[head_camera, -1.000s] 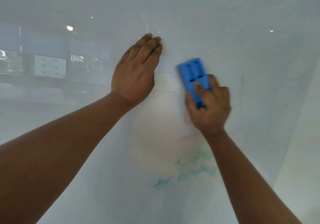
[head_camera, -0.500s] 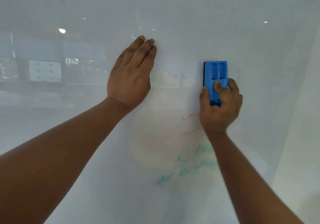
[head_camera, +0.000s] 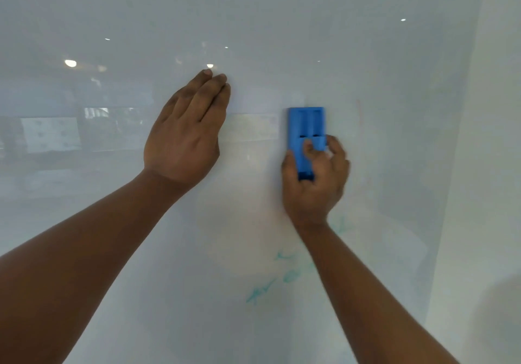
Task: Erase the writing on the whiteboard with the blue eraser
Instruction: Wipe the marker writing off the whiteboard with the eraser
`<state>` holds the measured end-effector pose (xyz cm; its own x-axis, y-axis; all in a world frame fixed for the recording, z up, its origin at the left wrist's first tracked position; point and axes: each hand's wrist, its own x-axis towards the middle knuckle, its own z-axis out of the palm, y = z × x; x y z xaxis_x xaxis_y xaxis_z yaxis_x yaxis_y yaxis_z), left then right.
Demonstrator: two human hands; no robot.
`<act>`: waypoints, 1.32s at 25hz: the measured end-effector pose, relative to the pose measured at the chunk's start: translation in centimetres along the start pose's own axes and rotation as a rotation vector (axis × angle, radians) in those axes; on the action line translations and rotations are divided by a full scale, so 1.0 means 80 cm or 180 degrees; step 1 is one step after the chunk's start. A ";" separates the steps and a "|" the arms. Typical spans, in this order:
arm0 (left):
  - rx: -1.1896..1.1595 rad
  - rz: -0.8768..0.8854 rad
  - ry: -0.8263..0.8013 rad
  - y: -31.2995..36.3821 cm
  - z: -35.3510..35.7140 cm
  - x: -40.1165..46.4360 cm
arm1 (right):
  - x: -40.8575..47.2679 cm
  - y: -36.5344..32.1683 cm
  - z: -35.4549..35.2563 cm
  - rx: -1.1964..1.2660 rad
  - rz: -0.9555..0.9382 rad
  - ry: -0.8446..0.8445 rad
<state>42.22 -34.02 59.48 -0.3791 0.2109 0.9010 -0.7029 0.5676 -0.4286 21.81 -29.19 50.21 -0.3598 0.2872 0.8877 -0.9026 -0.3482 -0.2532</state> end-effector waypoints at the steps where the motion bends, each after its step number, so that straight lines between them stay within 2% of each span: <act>1: -0.0007 0.0008 -0.0021 0.000 0.000 -0.002 | -0.014 -0.008 0.001 0.0009 -0.0404 -0.0172; 3: -0.0044 0.0008 -0.0080 0.002 -0.001 -0.002 | -0.008 0.005 -0.014 0.0082 -0.1232 -0.0693; 4: -0.0060 0.0000 -0.0103 0.004 -0.002 -0.001 | 0.009 0.023 -0.024 -0.0029 -0.1462 -0.0767; 5: -0.0067 -0.0018 -0.0122 0.005 -0.003 0.000 | 0.025 0.040 -0.032 -0.0181 -0.1400 -0.0689; 6: -0.0067 -0.0055 -0.0133 0.006 -0.003 0.001 | 0.037 0.054 -0.035 -0.0299 -0.1048 -0.0497; 8: -0.0073 -0.0110 -0.0151 0.007 -0.003 0.002 | 0.045 0.054 -0.029 -0.0214 0.0027 -0.0099; 9: -0.0089 -0.0128 -0.0172 0.007 -0.003 0.003 | 0.036 0.046 -0.021 -0.0191 0.0228 -0.0004; 10: -0.0101 -0.0154 -0.0189 0.007 -0.003 0.003 | 0.023 0.037 -0.015 -0.0210 0.0070 -0.0027; 13: -0.0118 -0.0202 -0.0112 0.009 -0.005 0.005 | 0.027 0.050 -0.028 -0.0171 -0.1121 -0.0542; 14: -0.0115 -0.0200 -0.0080 0.009 -0.006 0.005 | 0.043 0.062 -0.035 -0.0218 -0.1191 -0.0532; 18: -0.0232 -0.0313 0.0059 0.022 0.007 0.016 | 0.064 0.056 -0.022 -0.0036 0.0257 0.0051; 19: -0.0292 -0.0389 0.0068 0.029 0.012 0.020 | 0.048 0.047 -0.017 -0.0061 0.0179 -0.0029; 22: -0.0406 -0.0482 0.0073 0.044 0.022 0.035 | 0.042 0.071 -0.035 -0.0122 -0.0915 -0.0546; 23: -0.0403 -0.0432 0.0042 0.044 0.022 0.037 | 0.058 0.089 -0.044 -0.0160 -0.0946 -0.0579; 25: -0.0352 -0.0349 0.0004 0.039 0.022 0.038 | 0.092 0.110 -0.045 -0.0121 -0.0247 -0.0287; 27: -0.0223 -0.0282 0.0005 0.037 0.023 0.039 | 0.105 0.094 -0.030 -0.0007 0.0385 0.0000; 28: -0.0181 -0.0232 -0.0007 0.038 0.024 0.040 | 0.098 0.081 -0.022 -0.0058 0.0276 -0.0033; 31: -0.0129 -0.0159 0.0044 0.037 0.024 0.045 | 0.089 0.086 -0.026 -0.0023 -0.0938 -0.0547; 32: -0.0141 -0.0164 0.0058 0.038 0.024 0.045 | 0.106 0.101 -0.032 -0.0068 -0.1028 -0.0585; 33: -0.0155 -0.0203 0.0075 0.040 0.024 0.045 | 0.124 0.114 -0.035 -0.0072 -0.0789 -0.0478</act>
<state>37.44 -33.00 61.24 -0.3199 0.1914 0.9279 -0.6949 0.6183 -0.3671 9.35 -27.04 55.61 -0.0901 0.2250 0.9702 -0.9642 -0.2635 -0.0285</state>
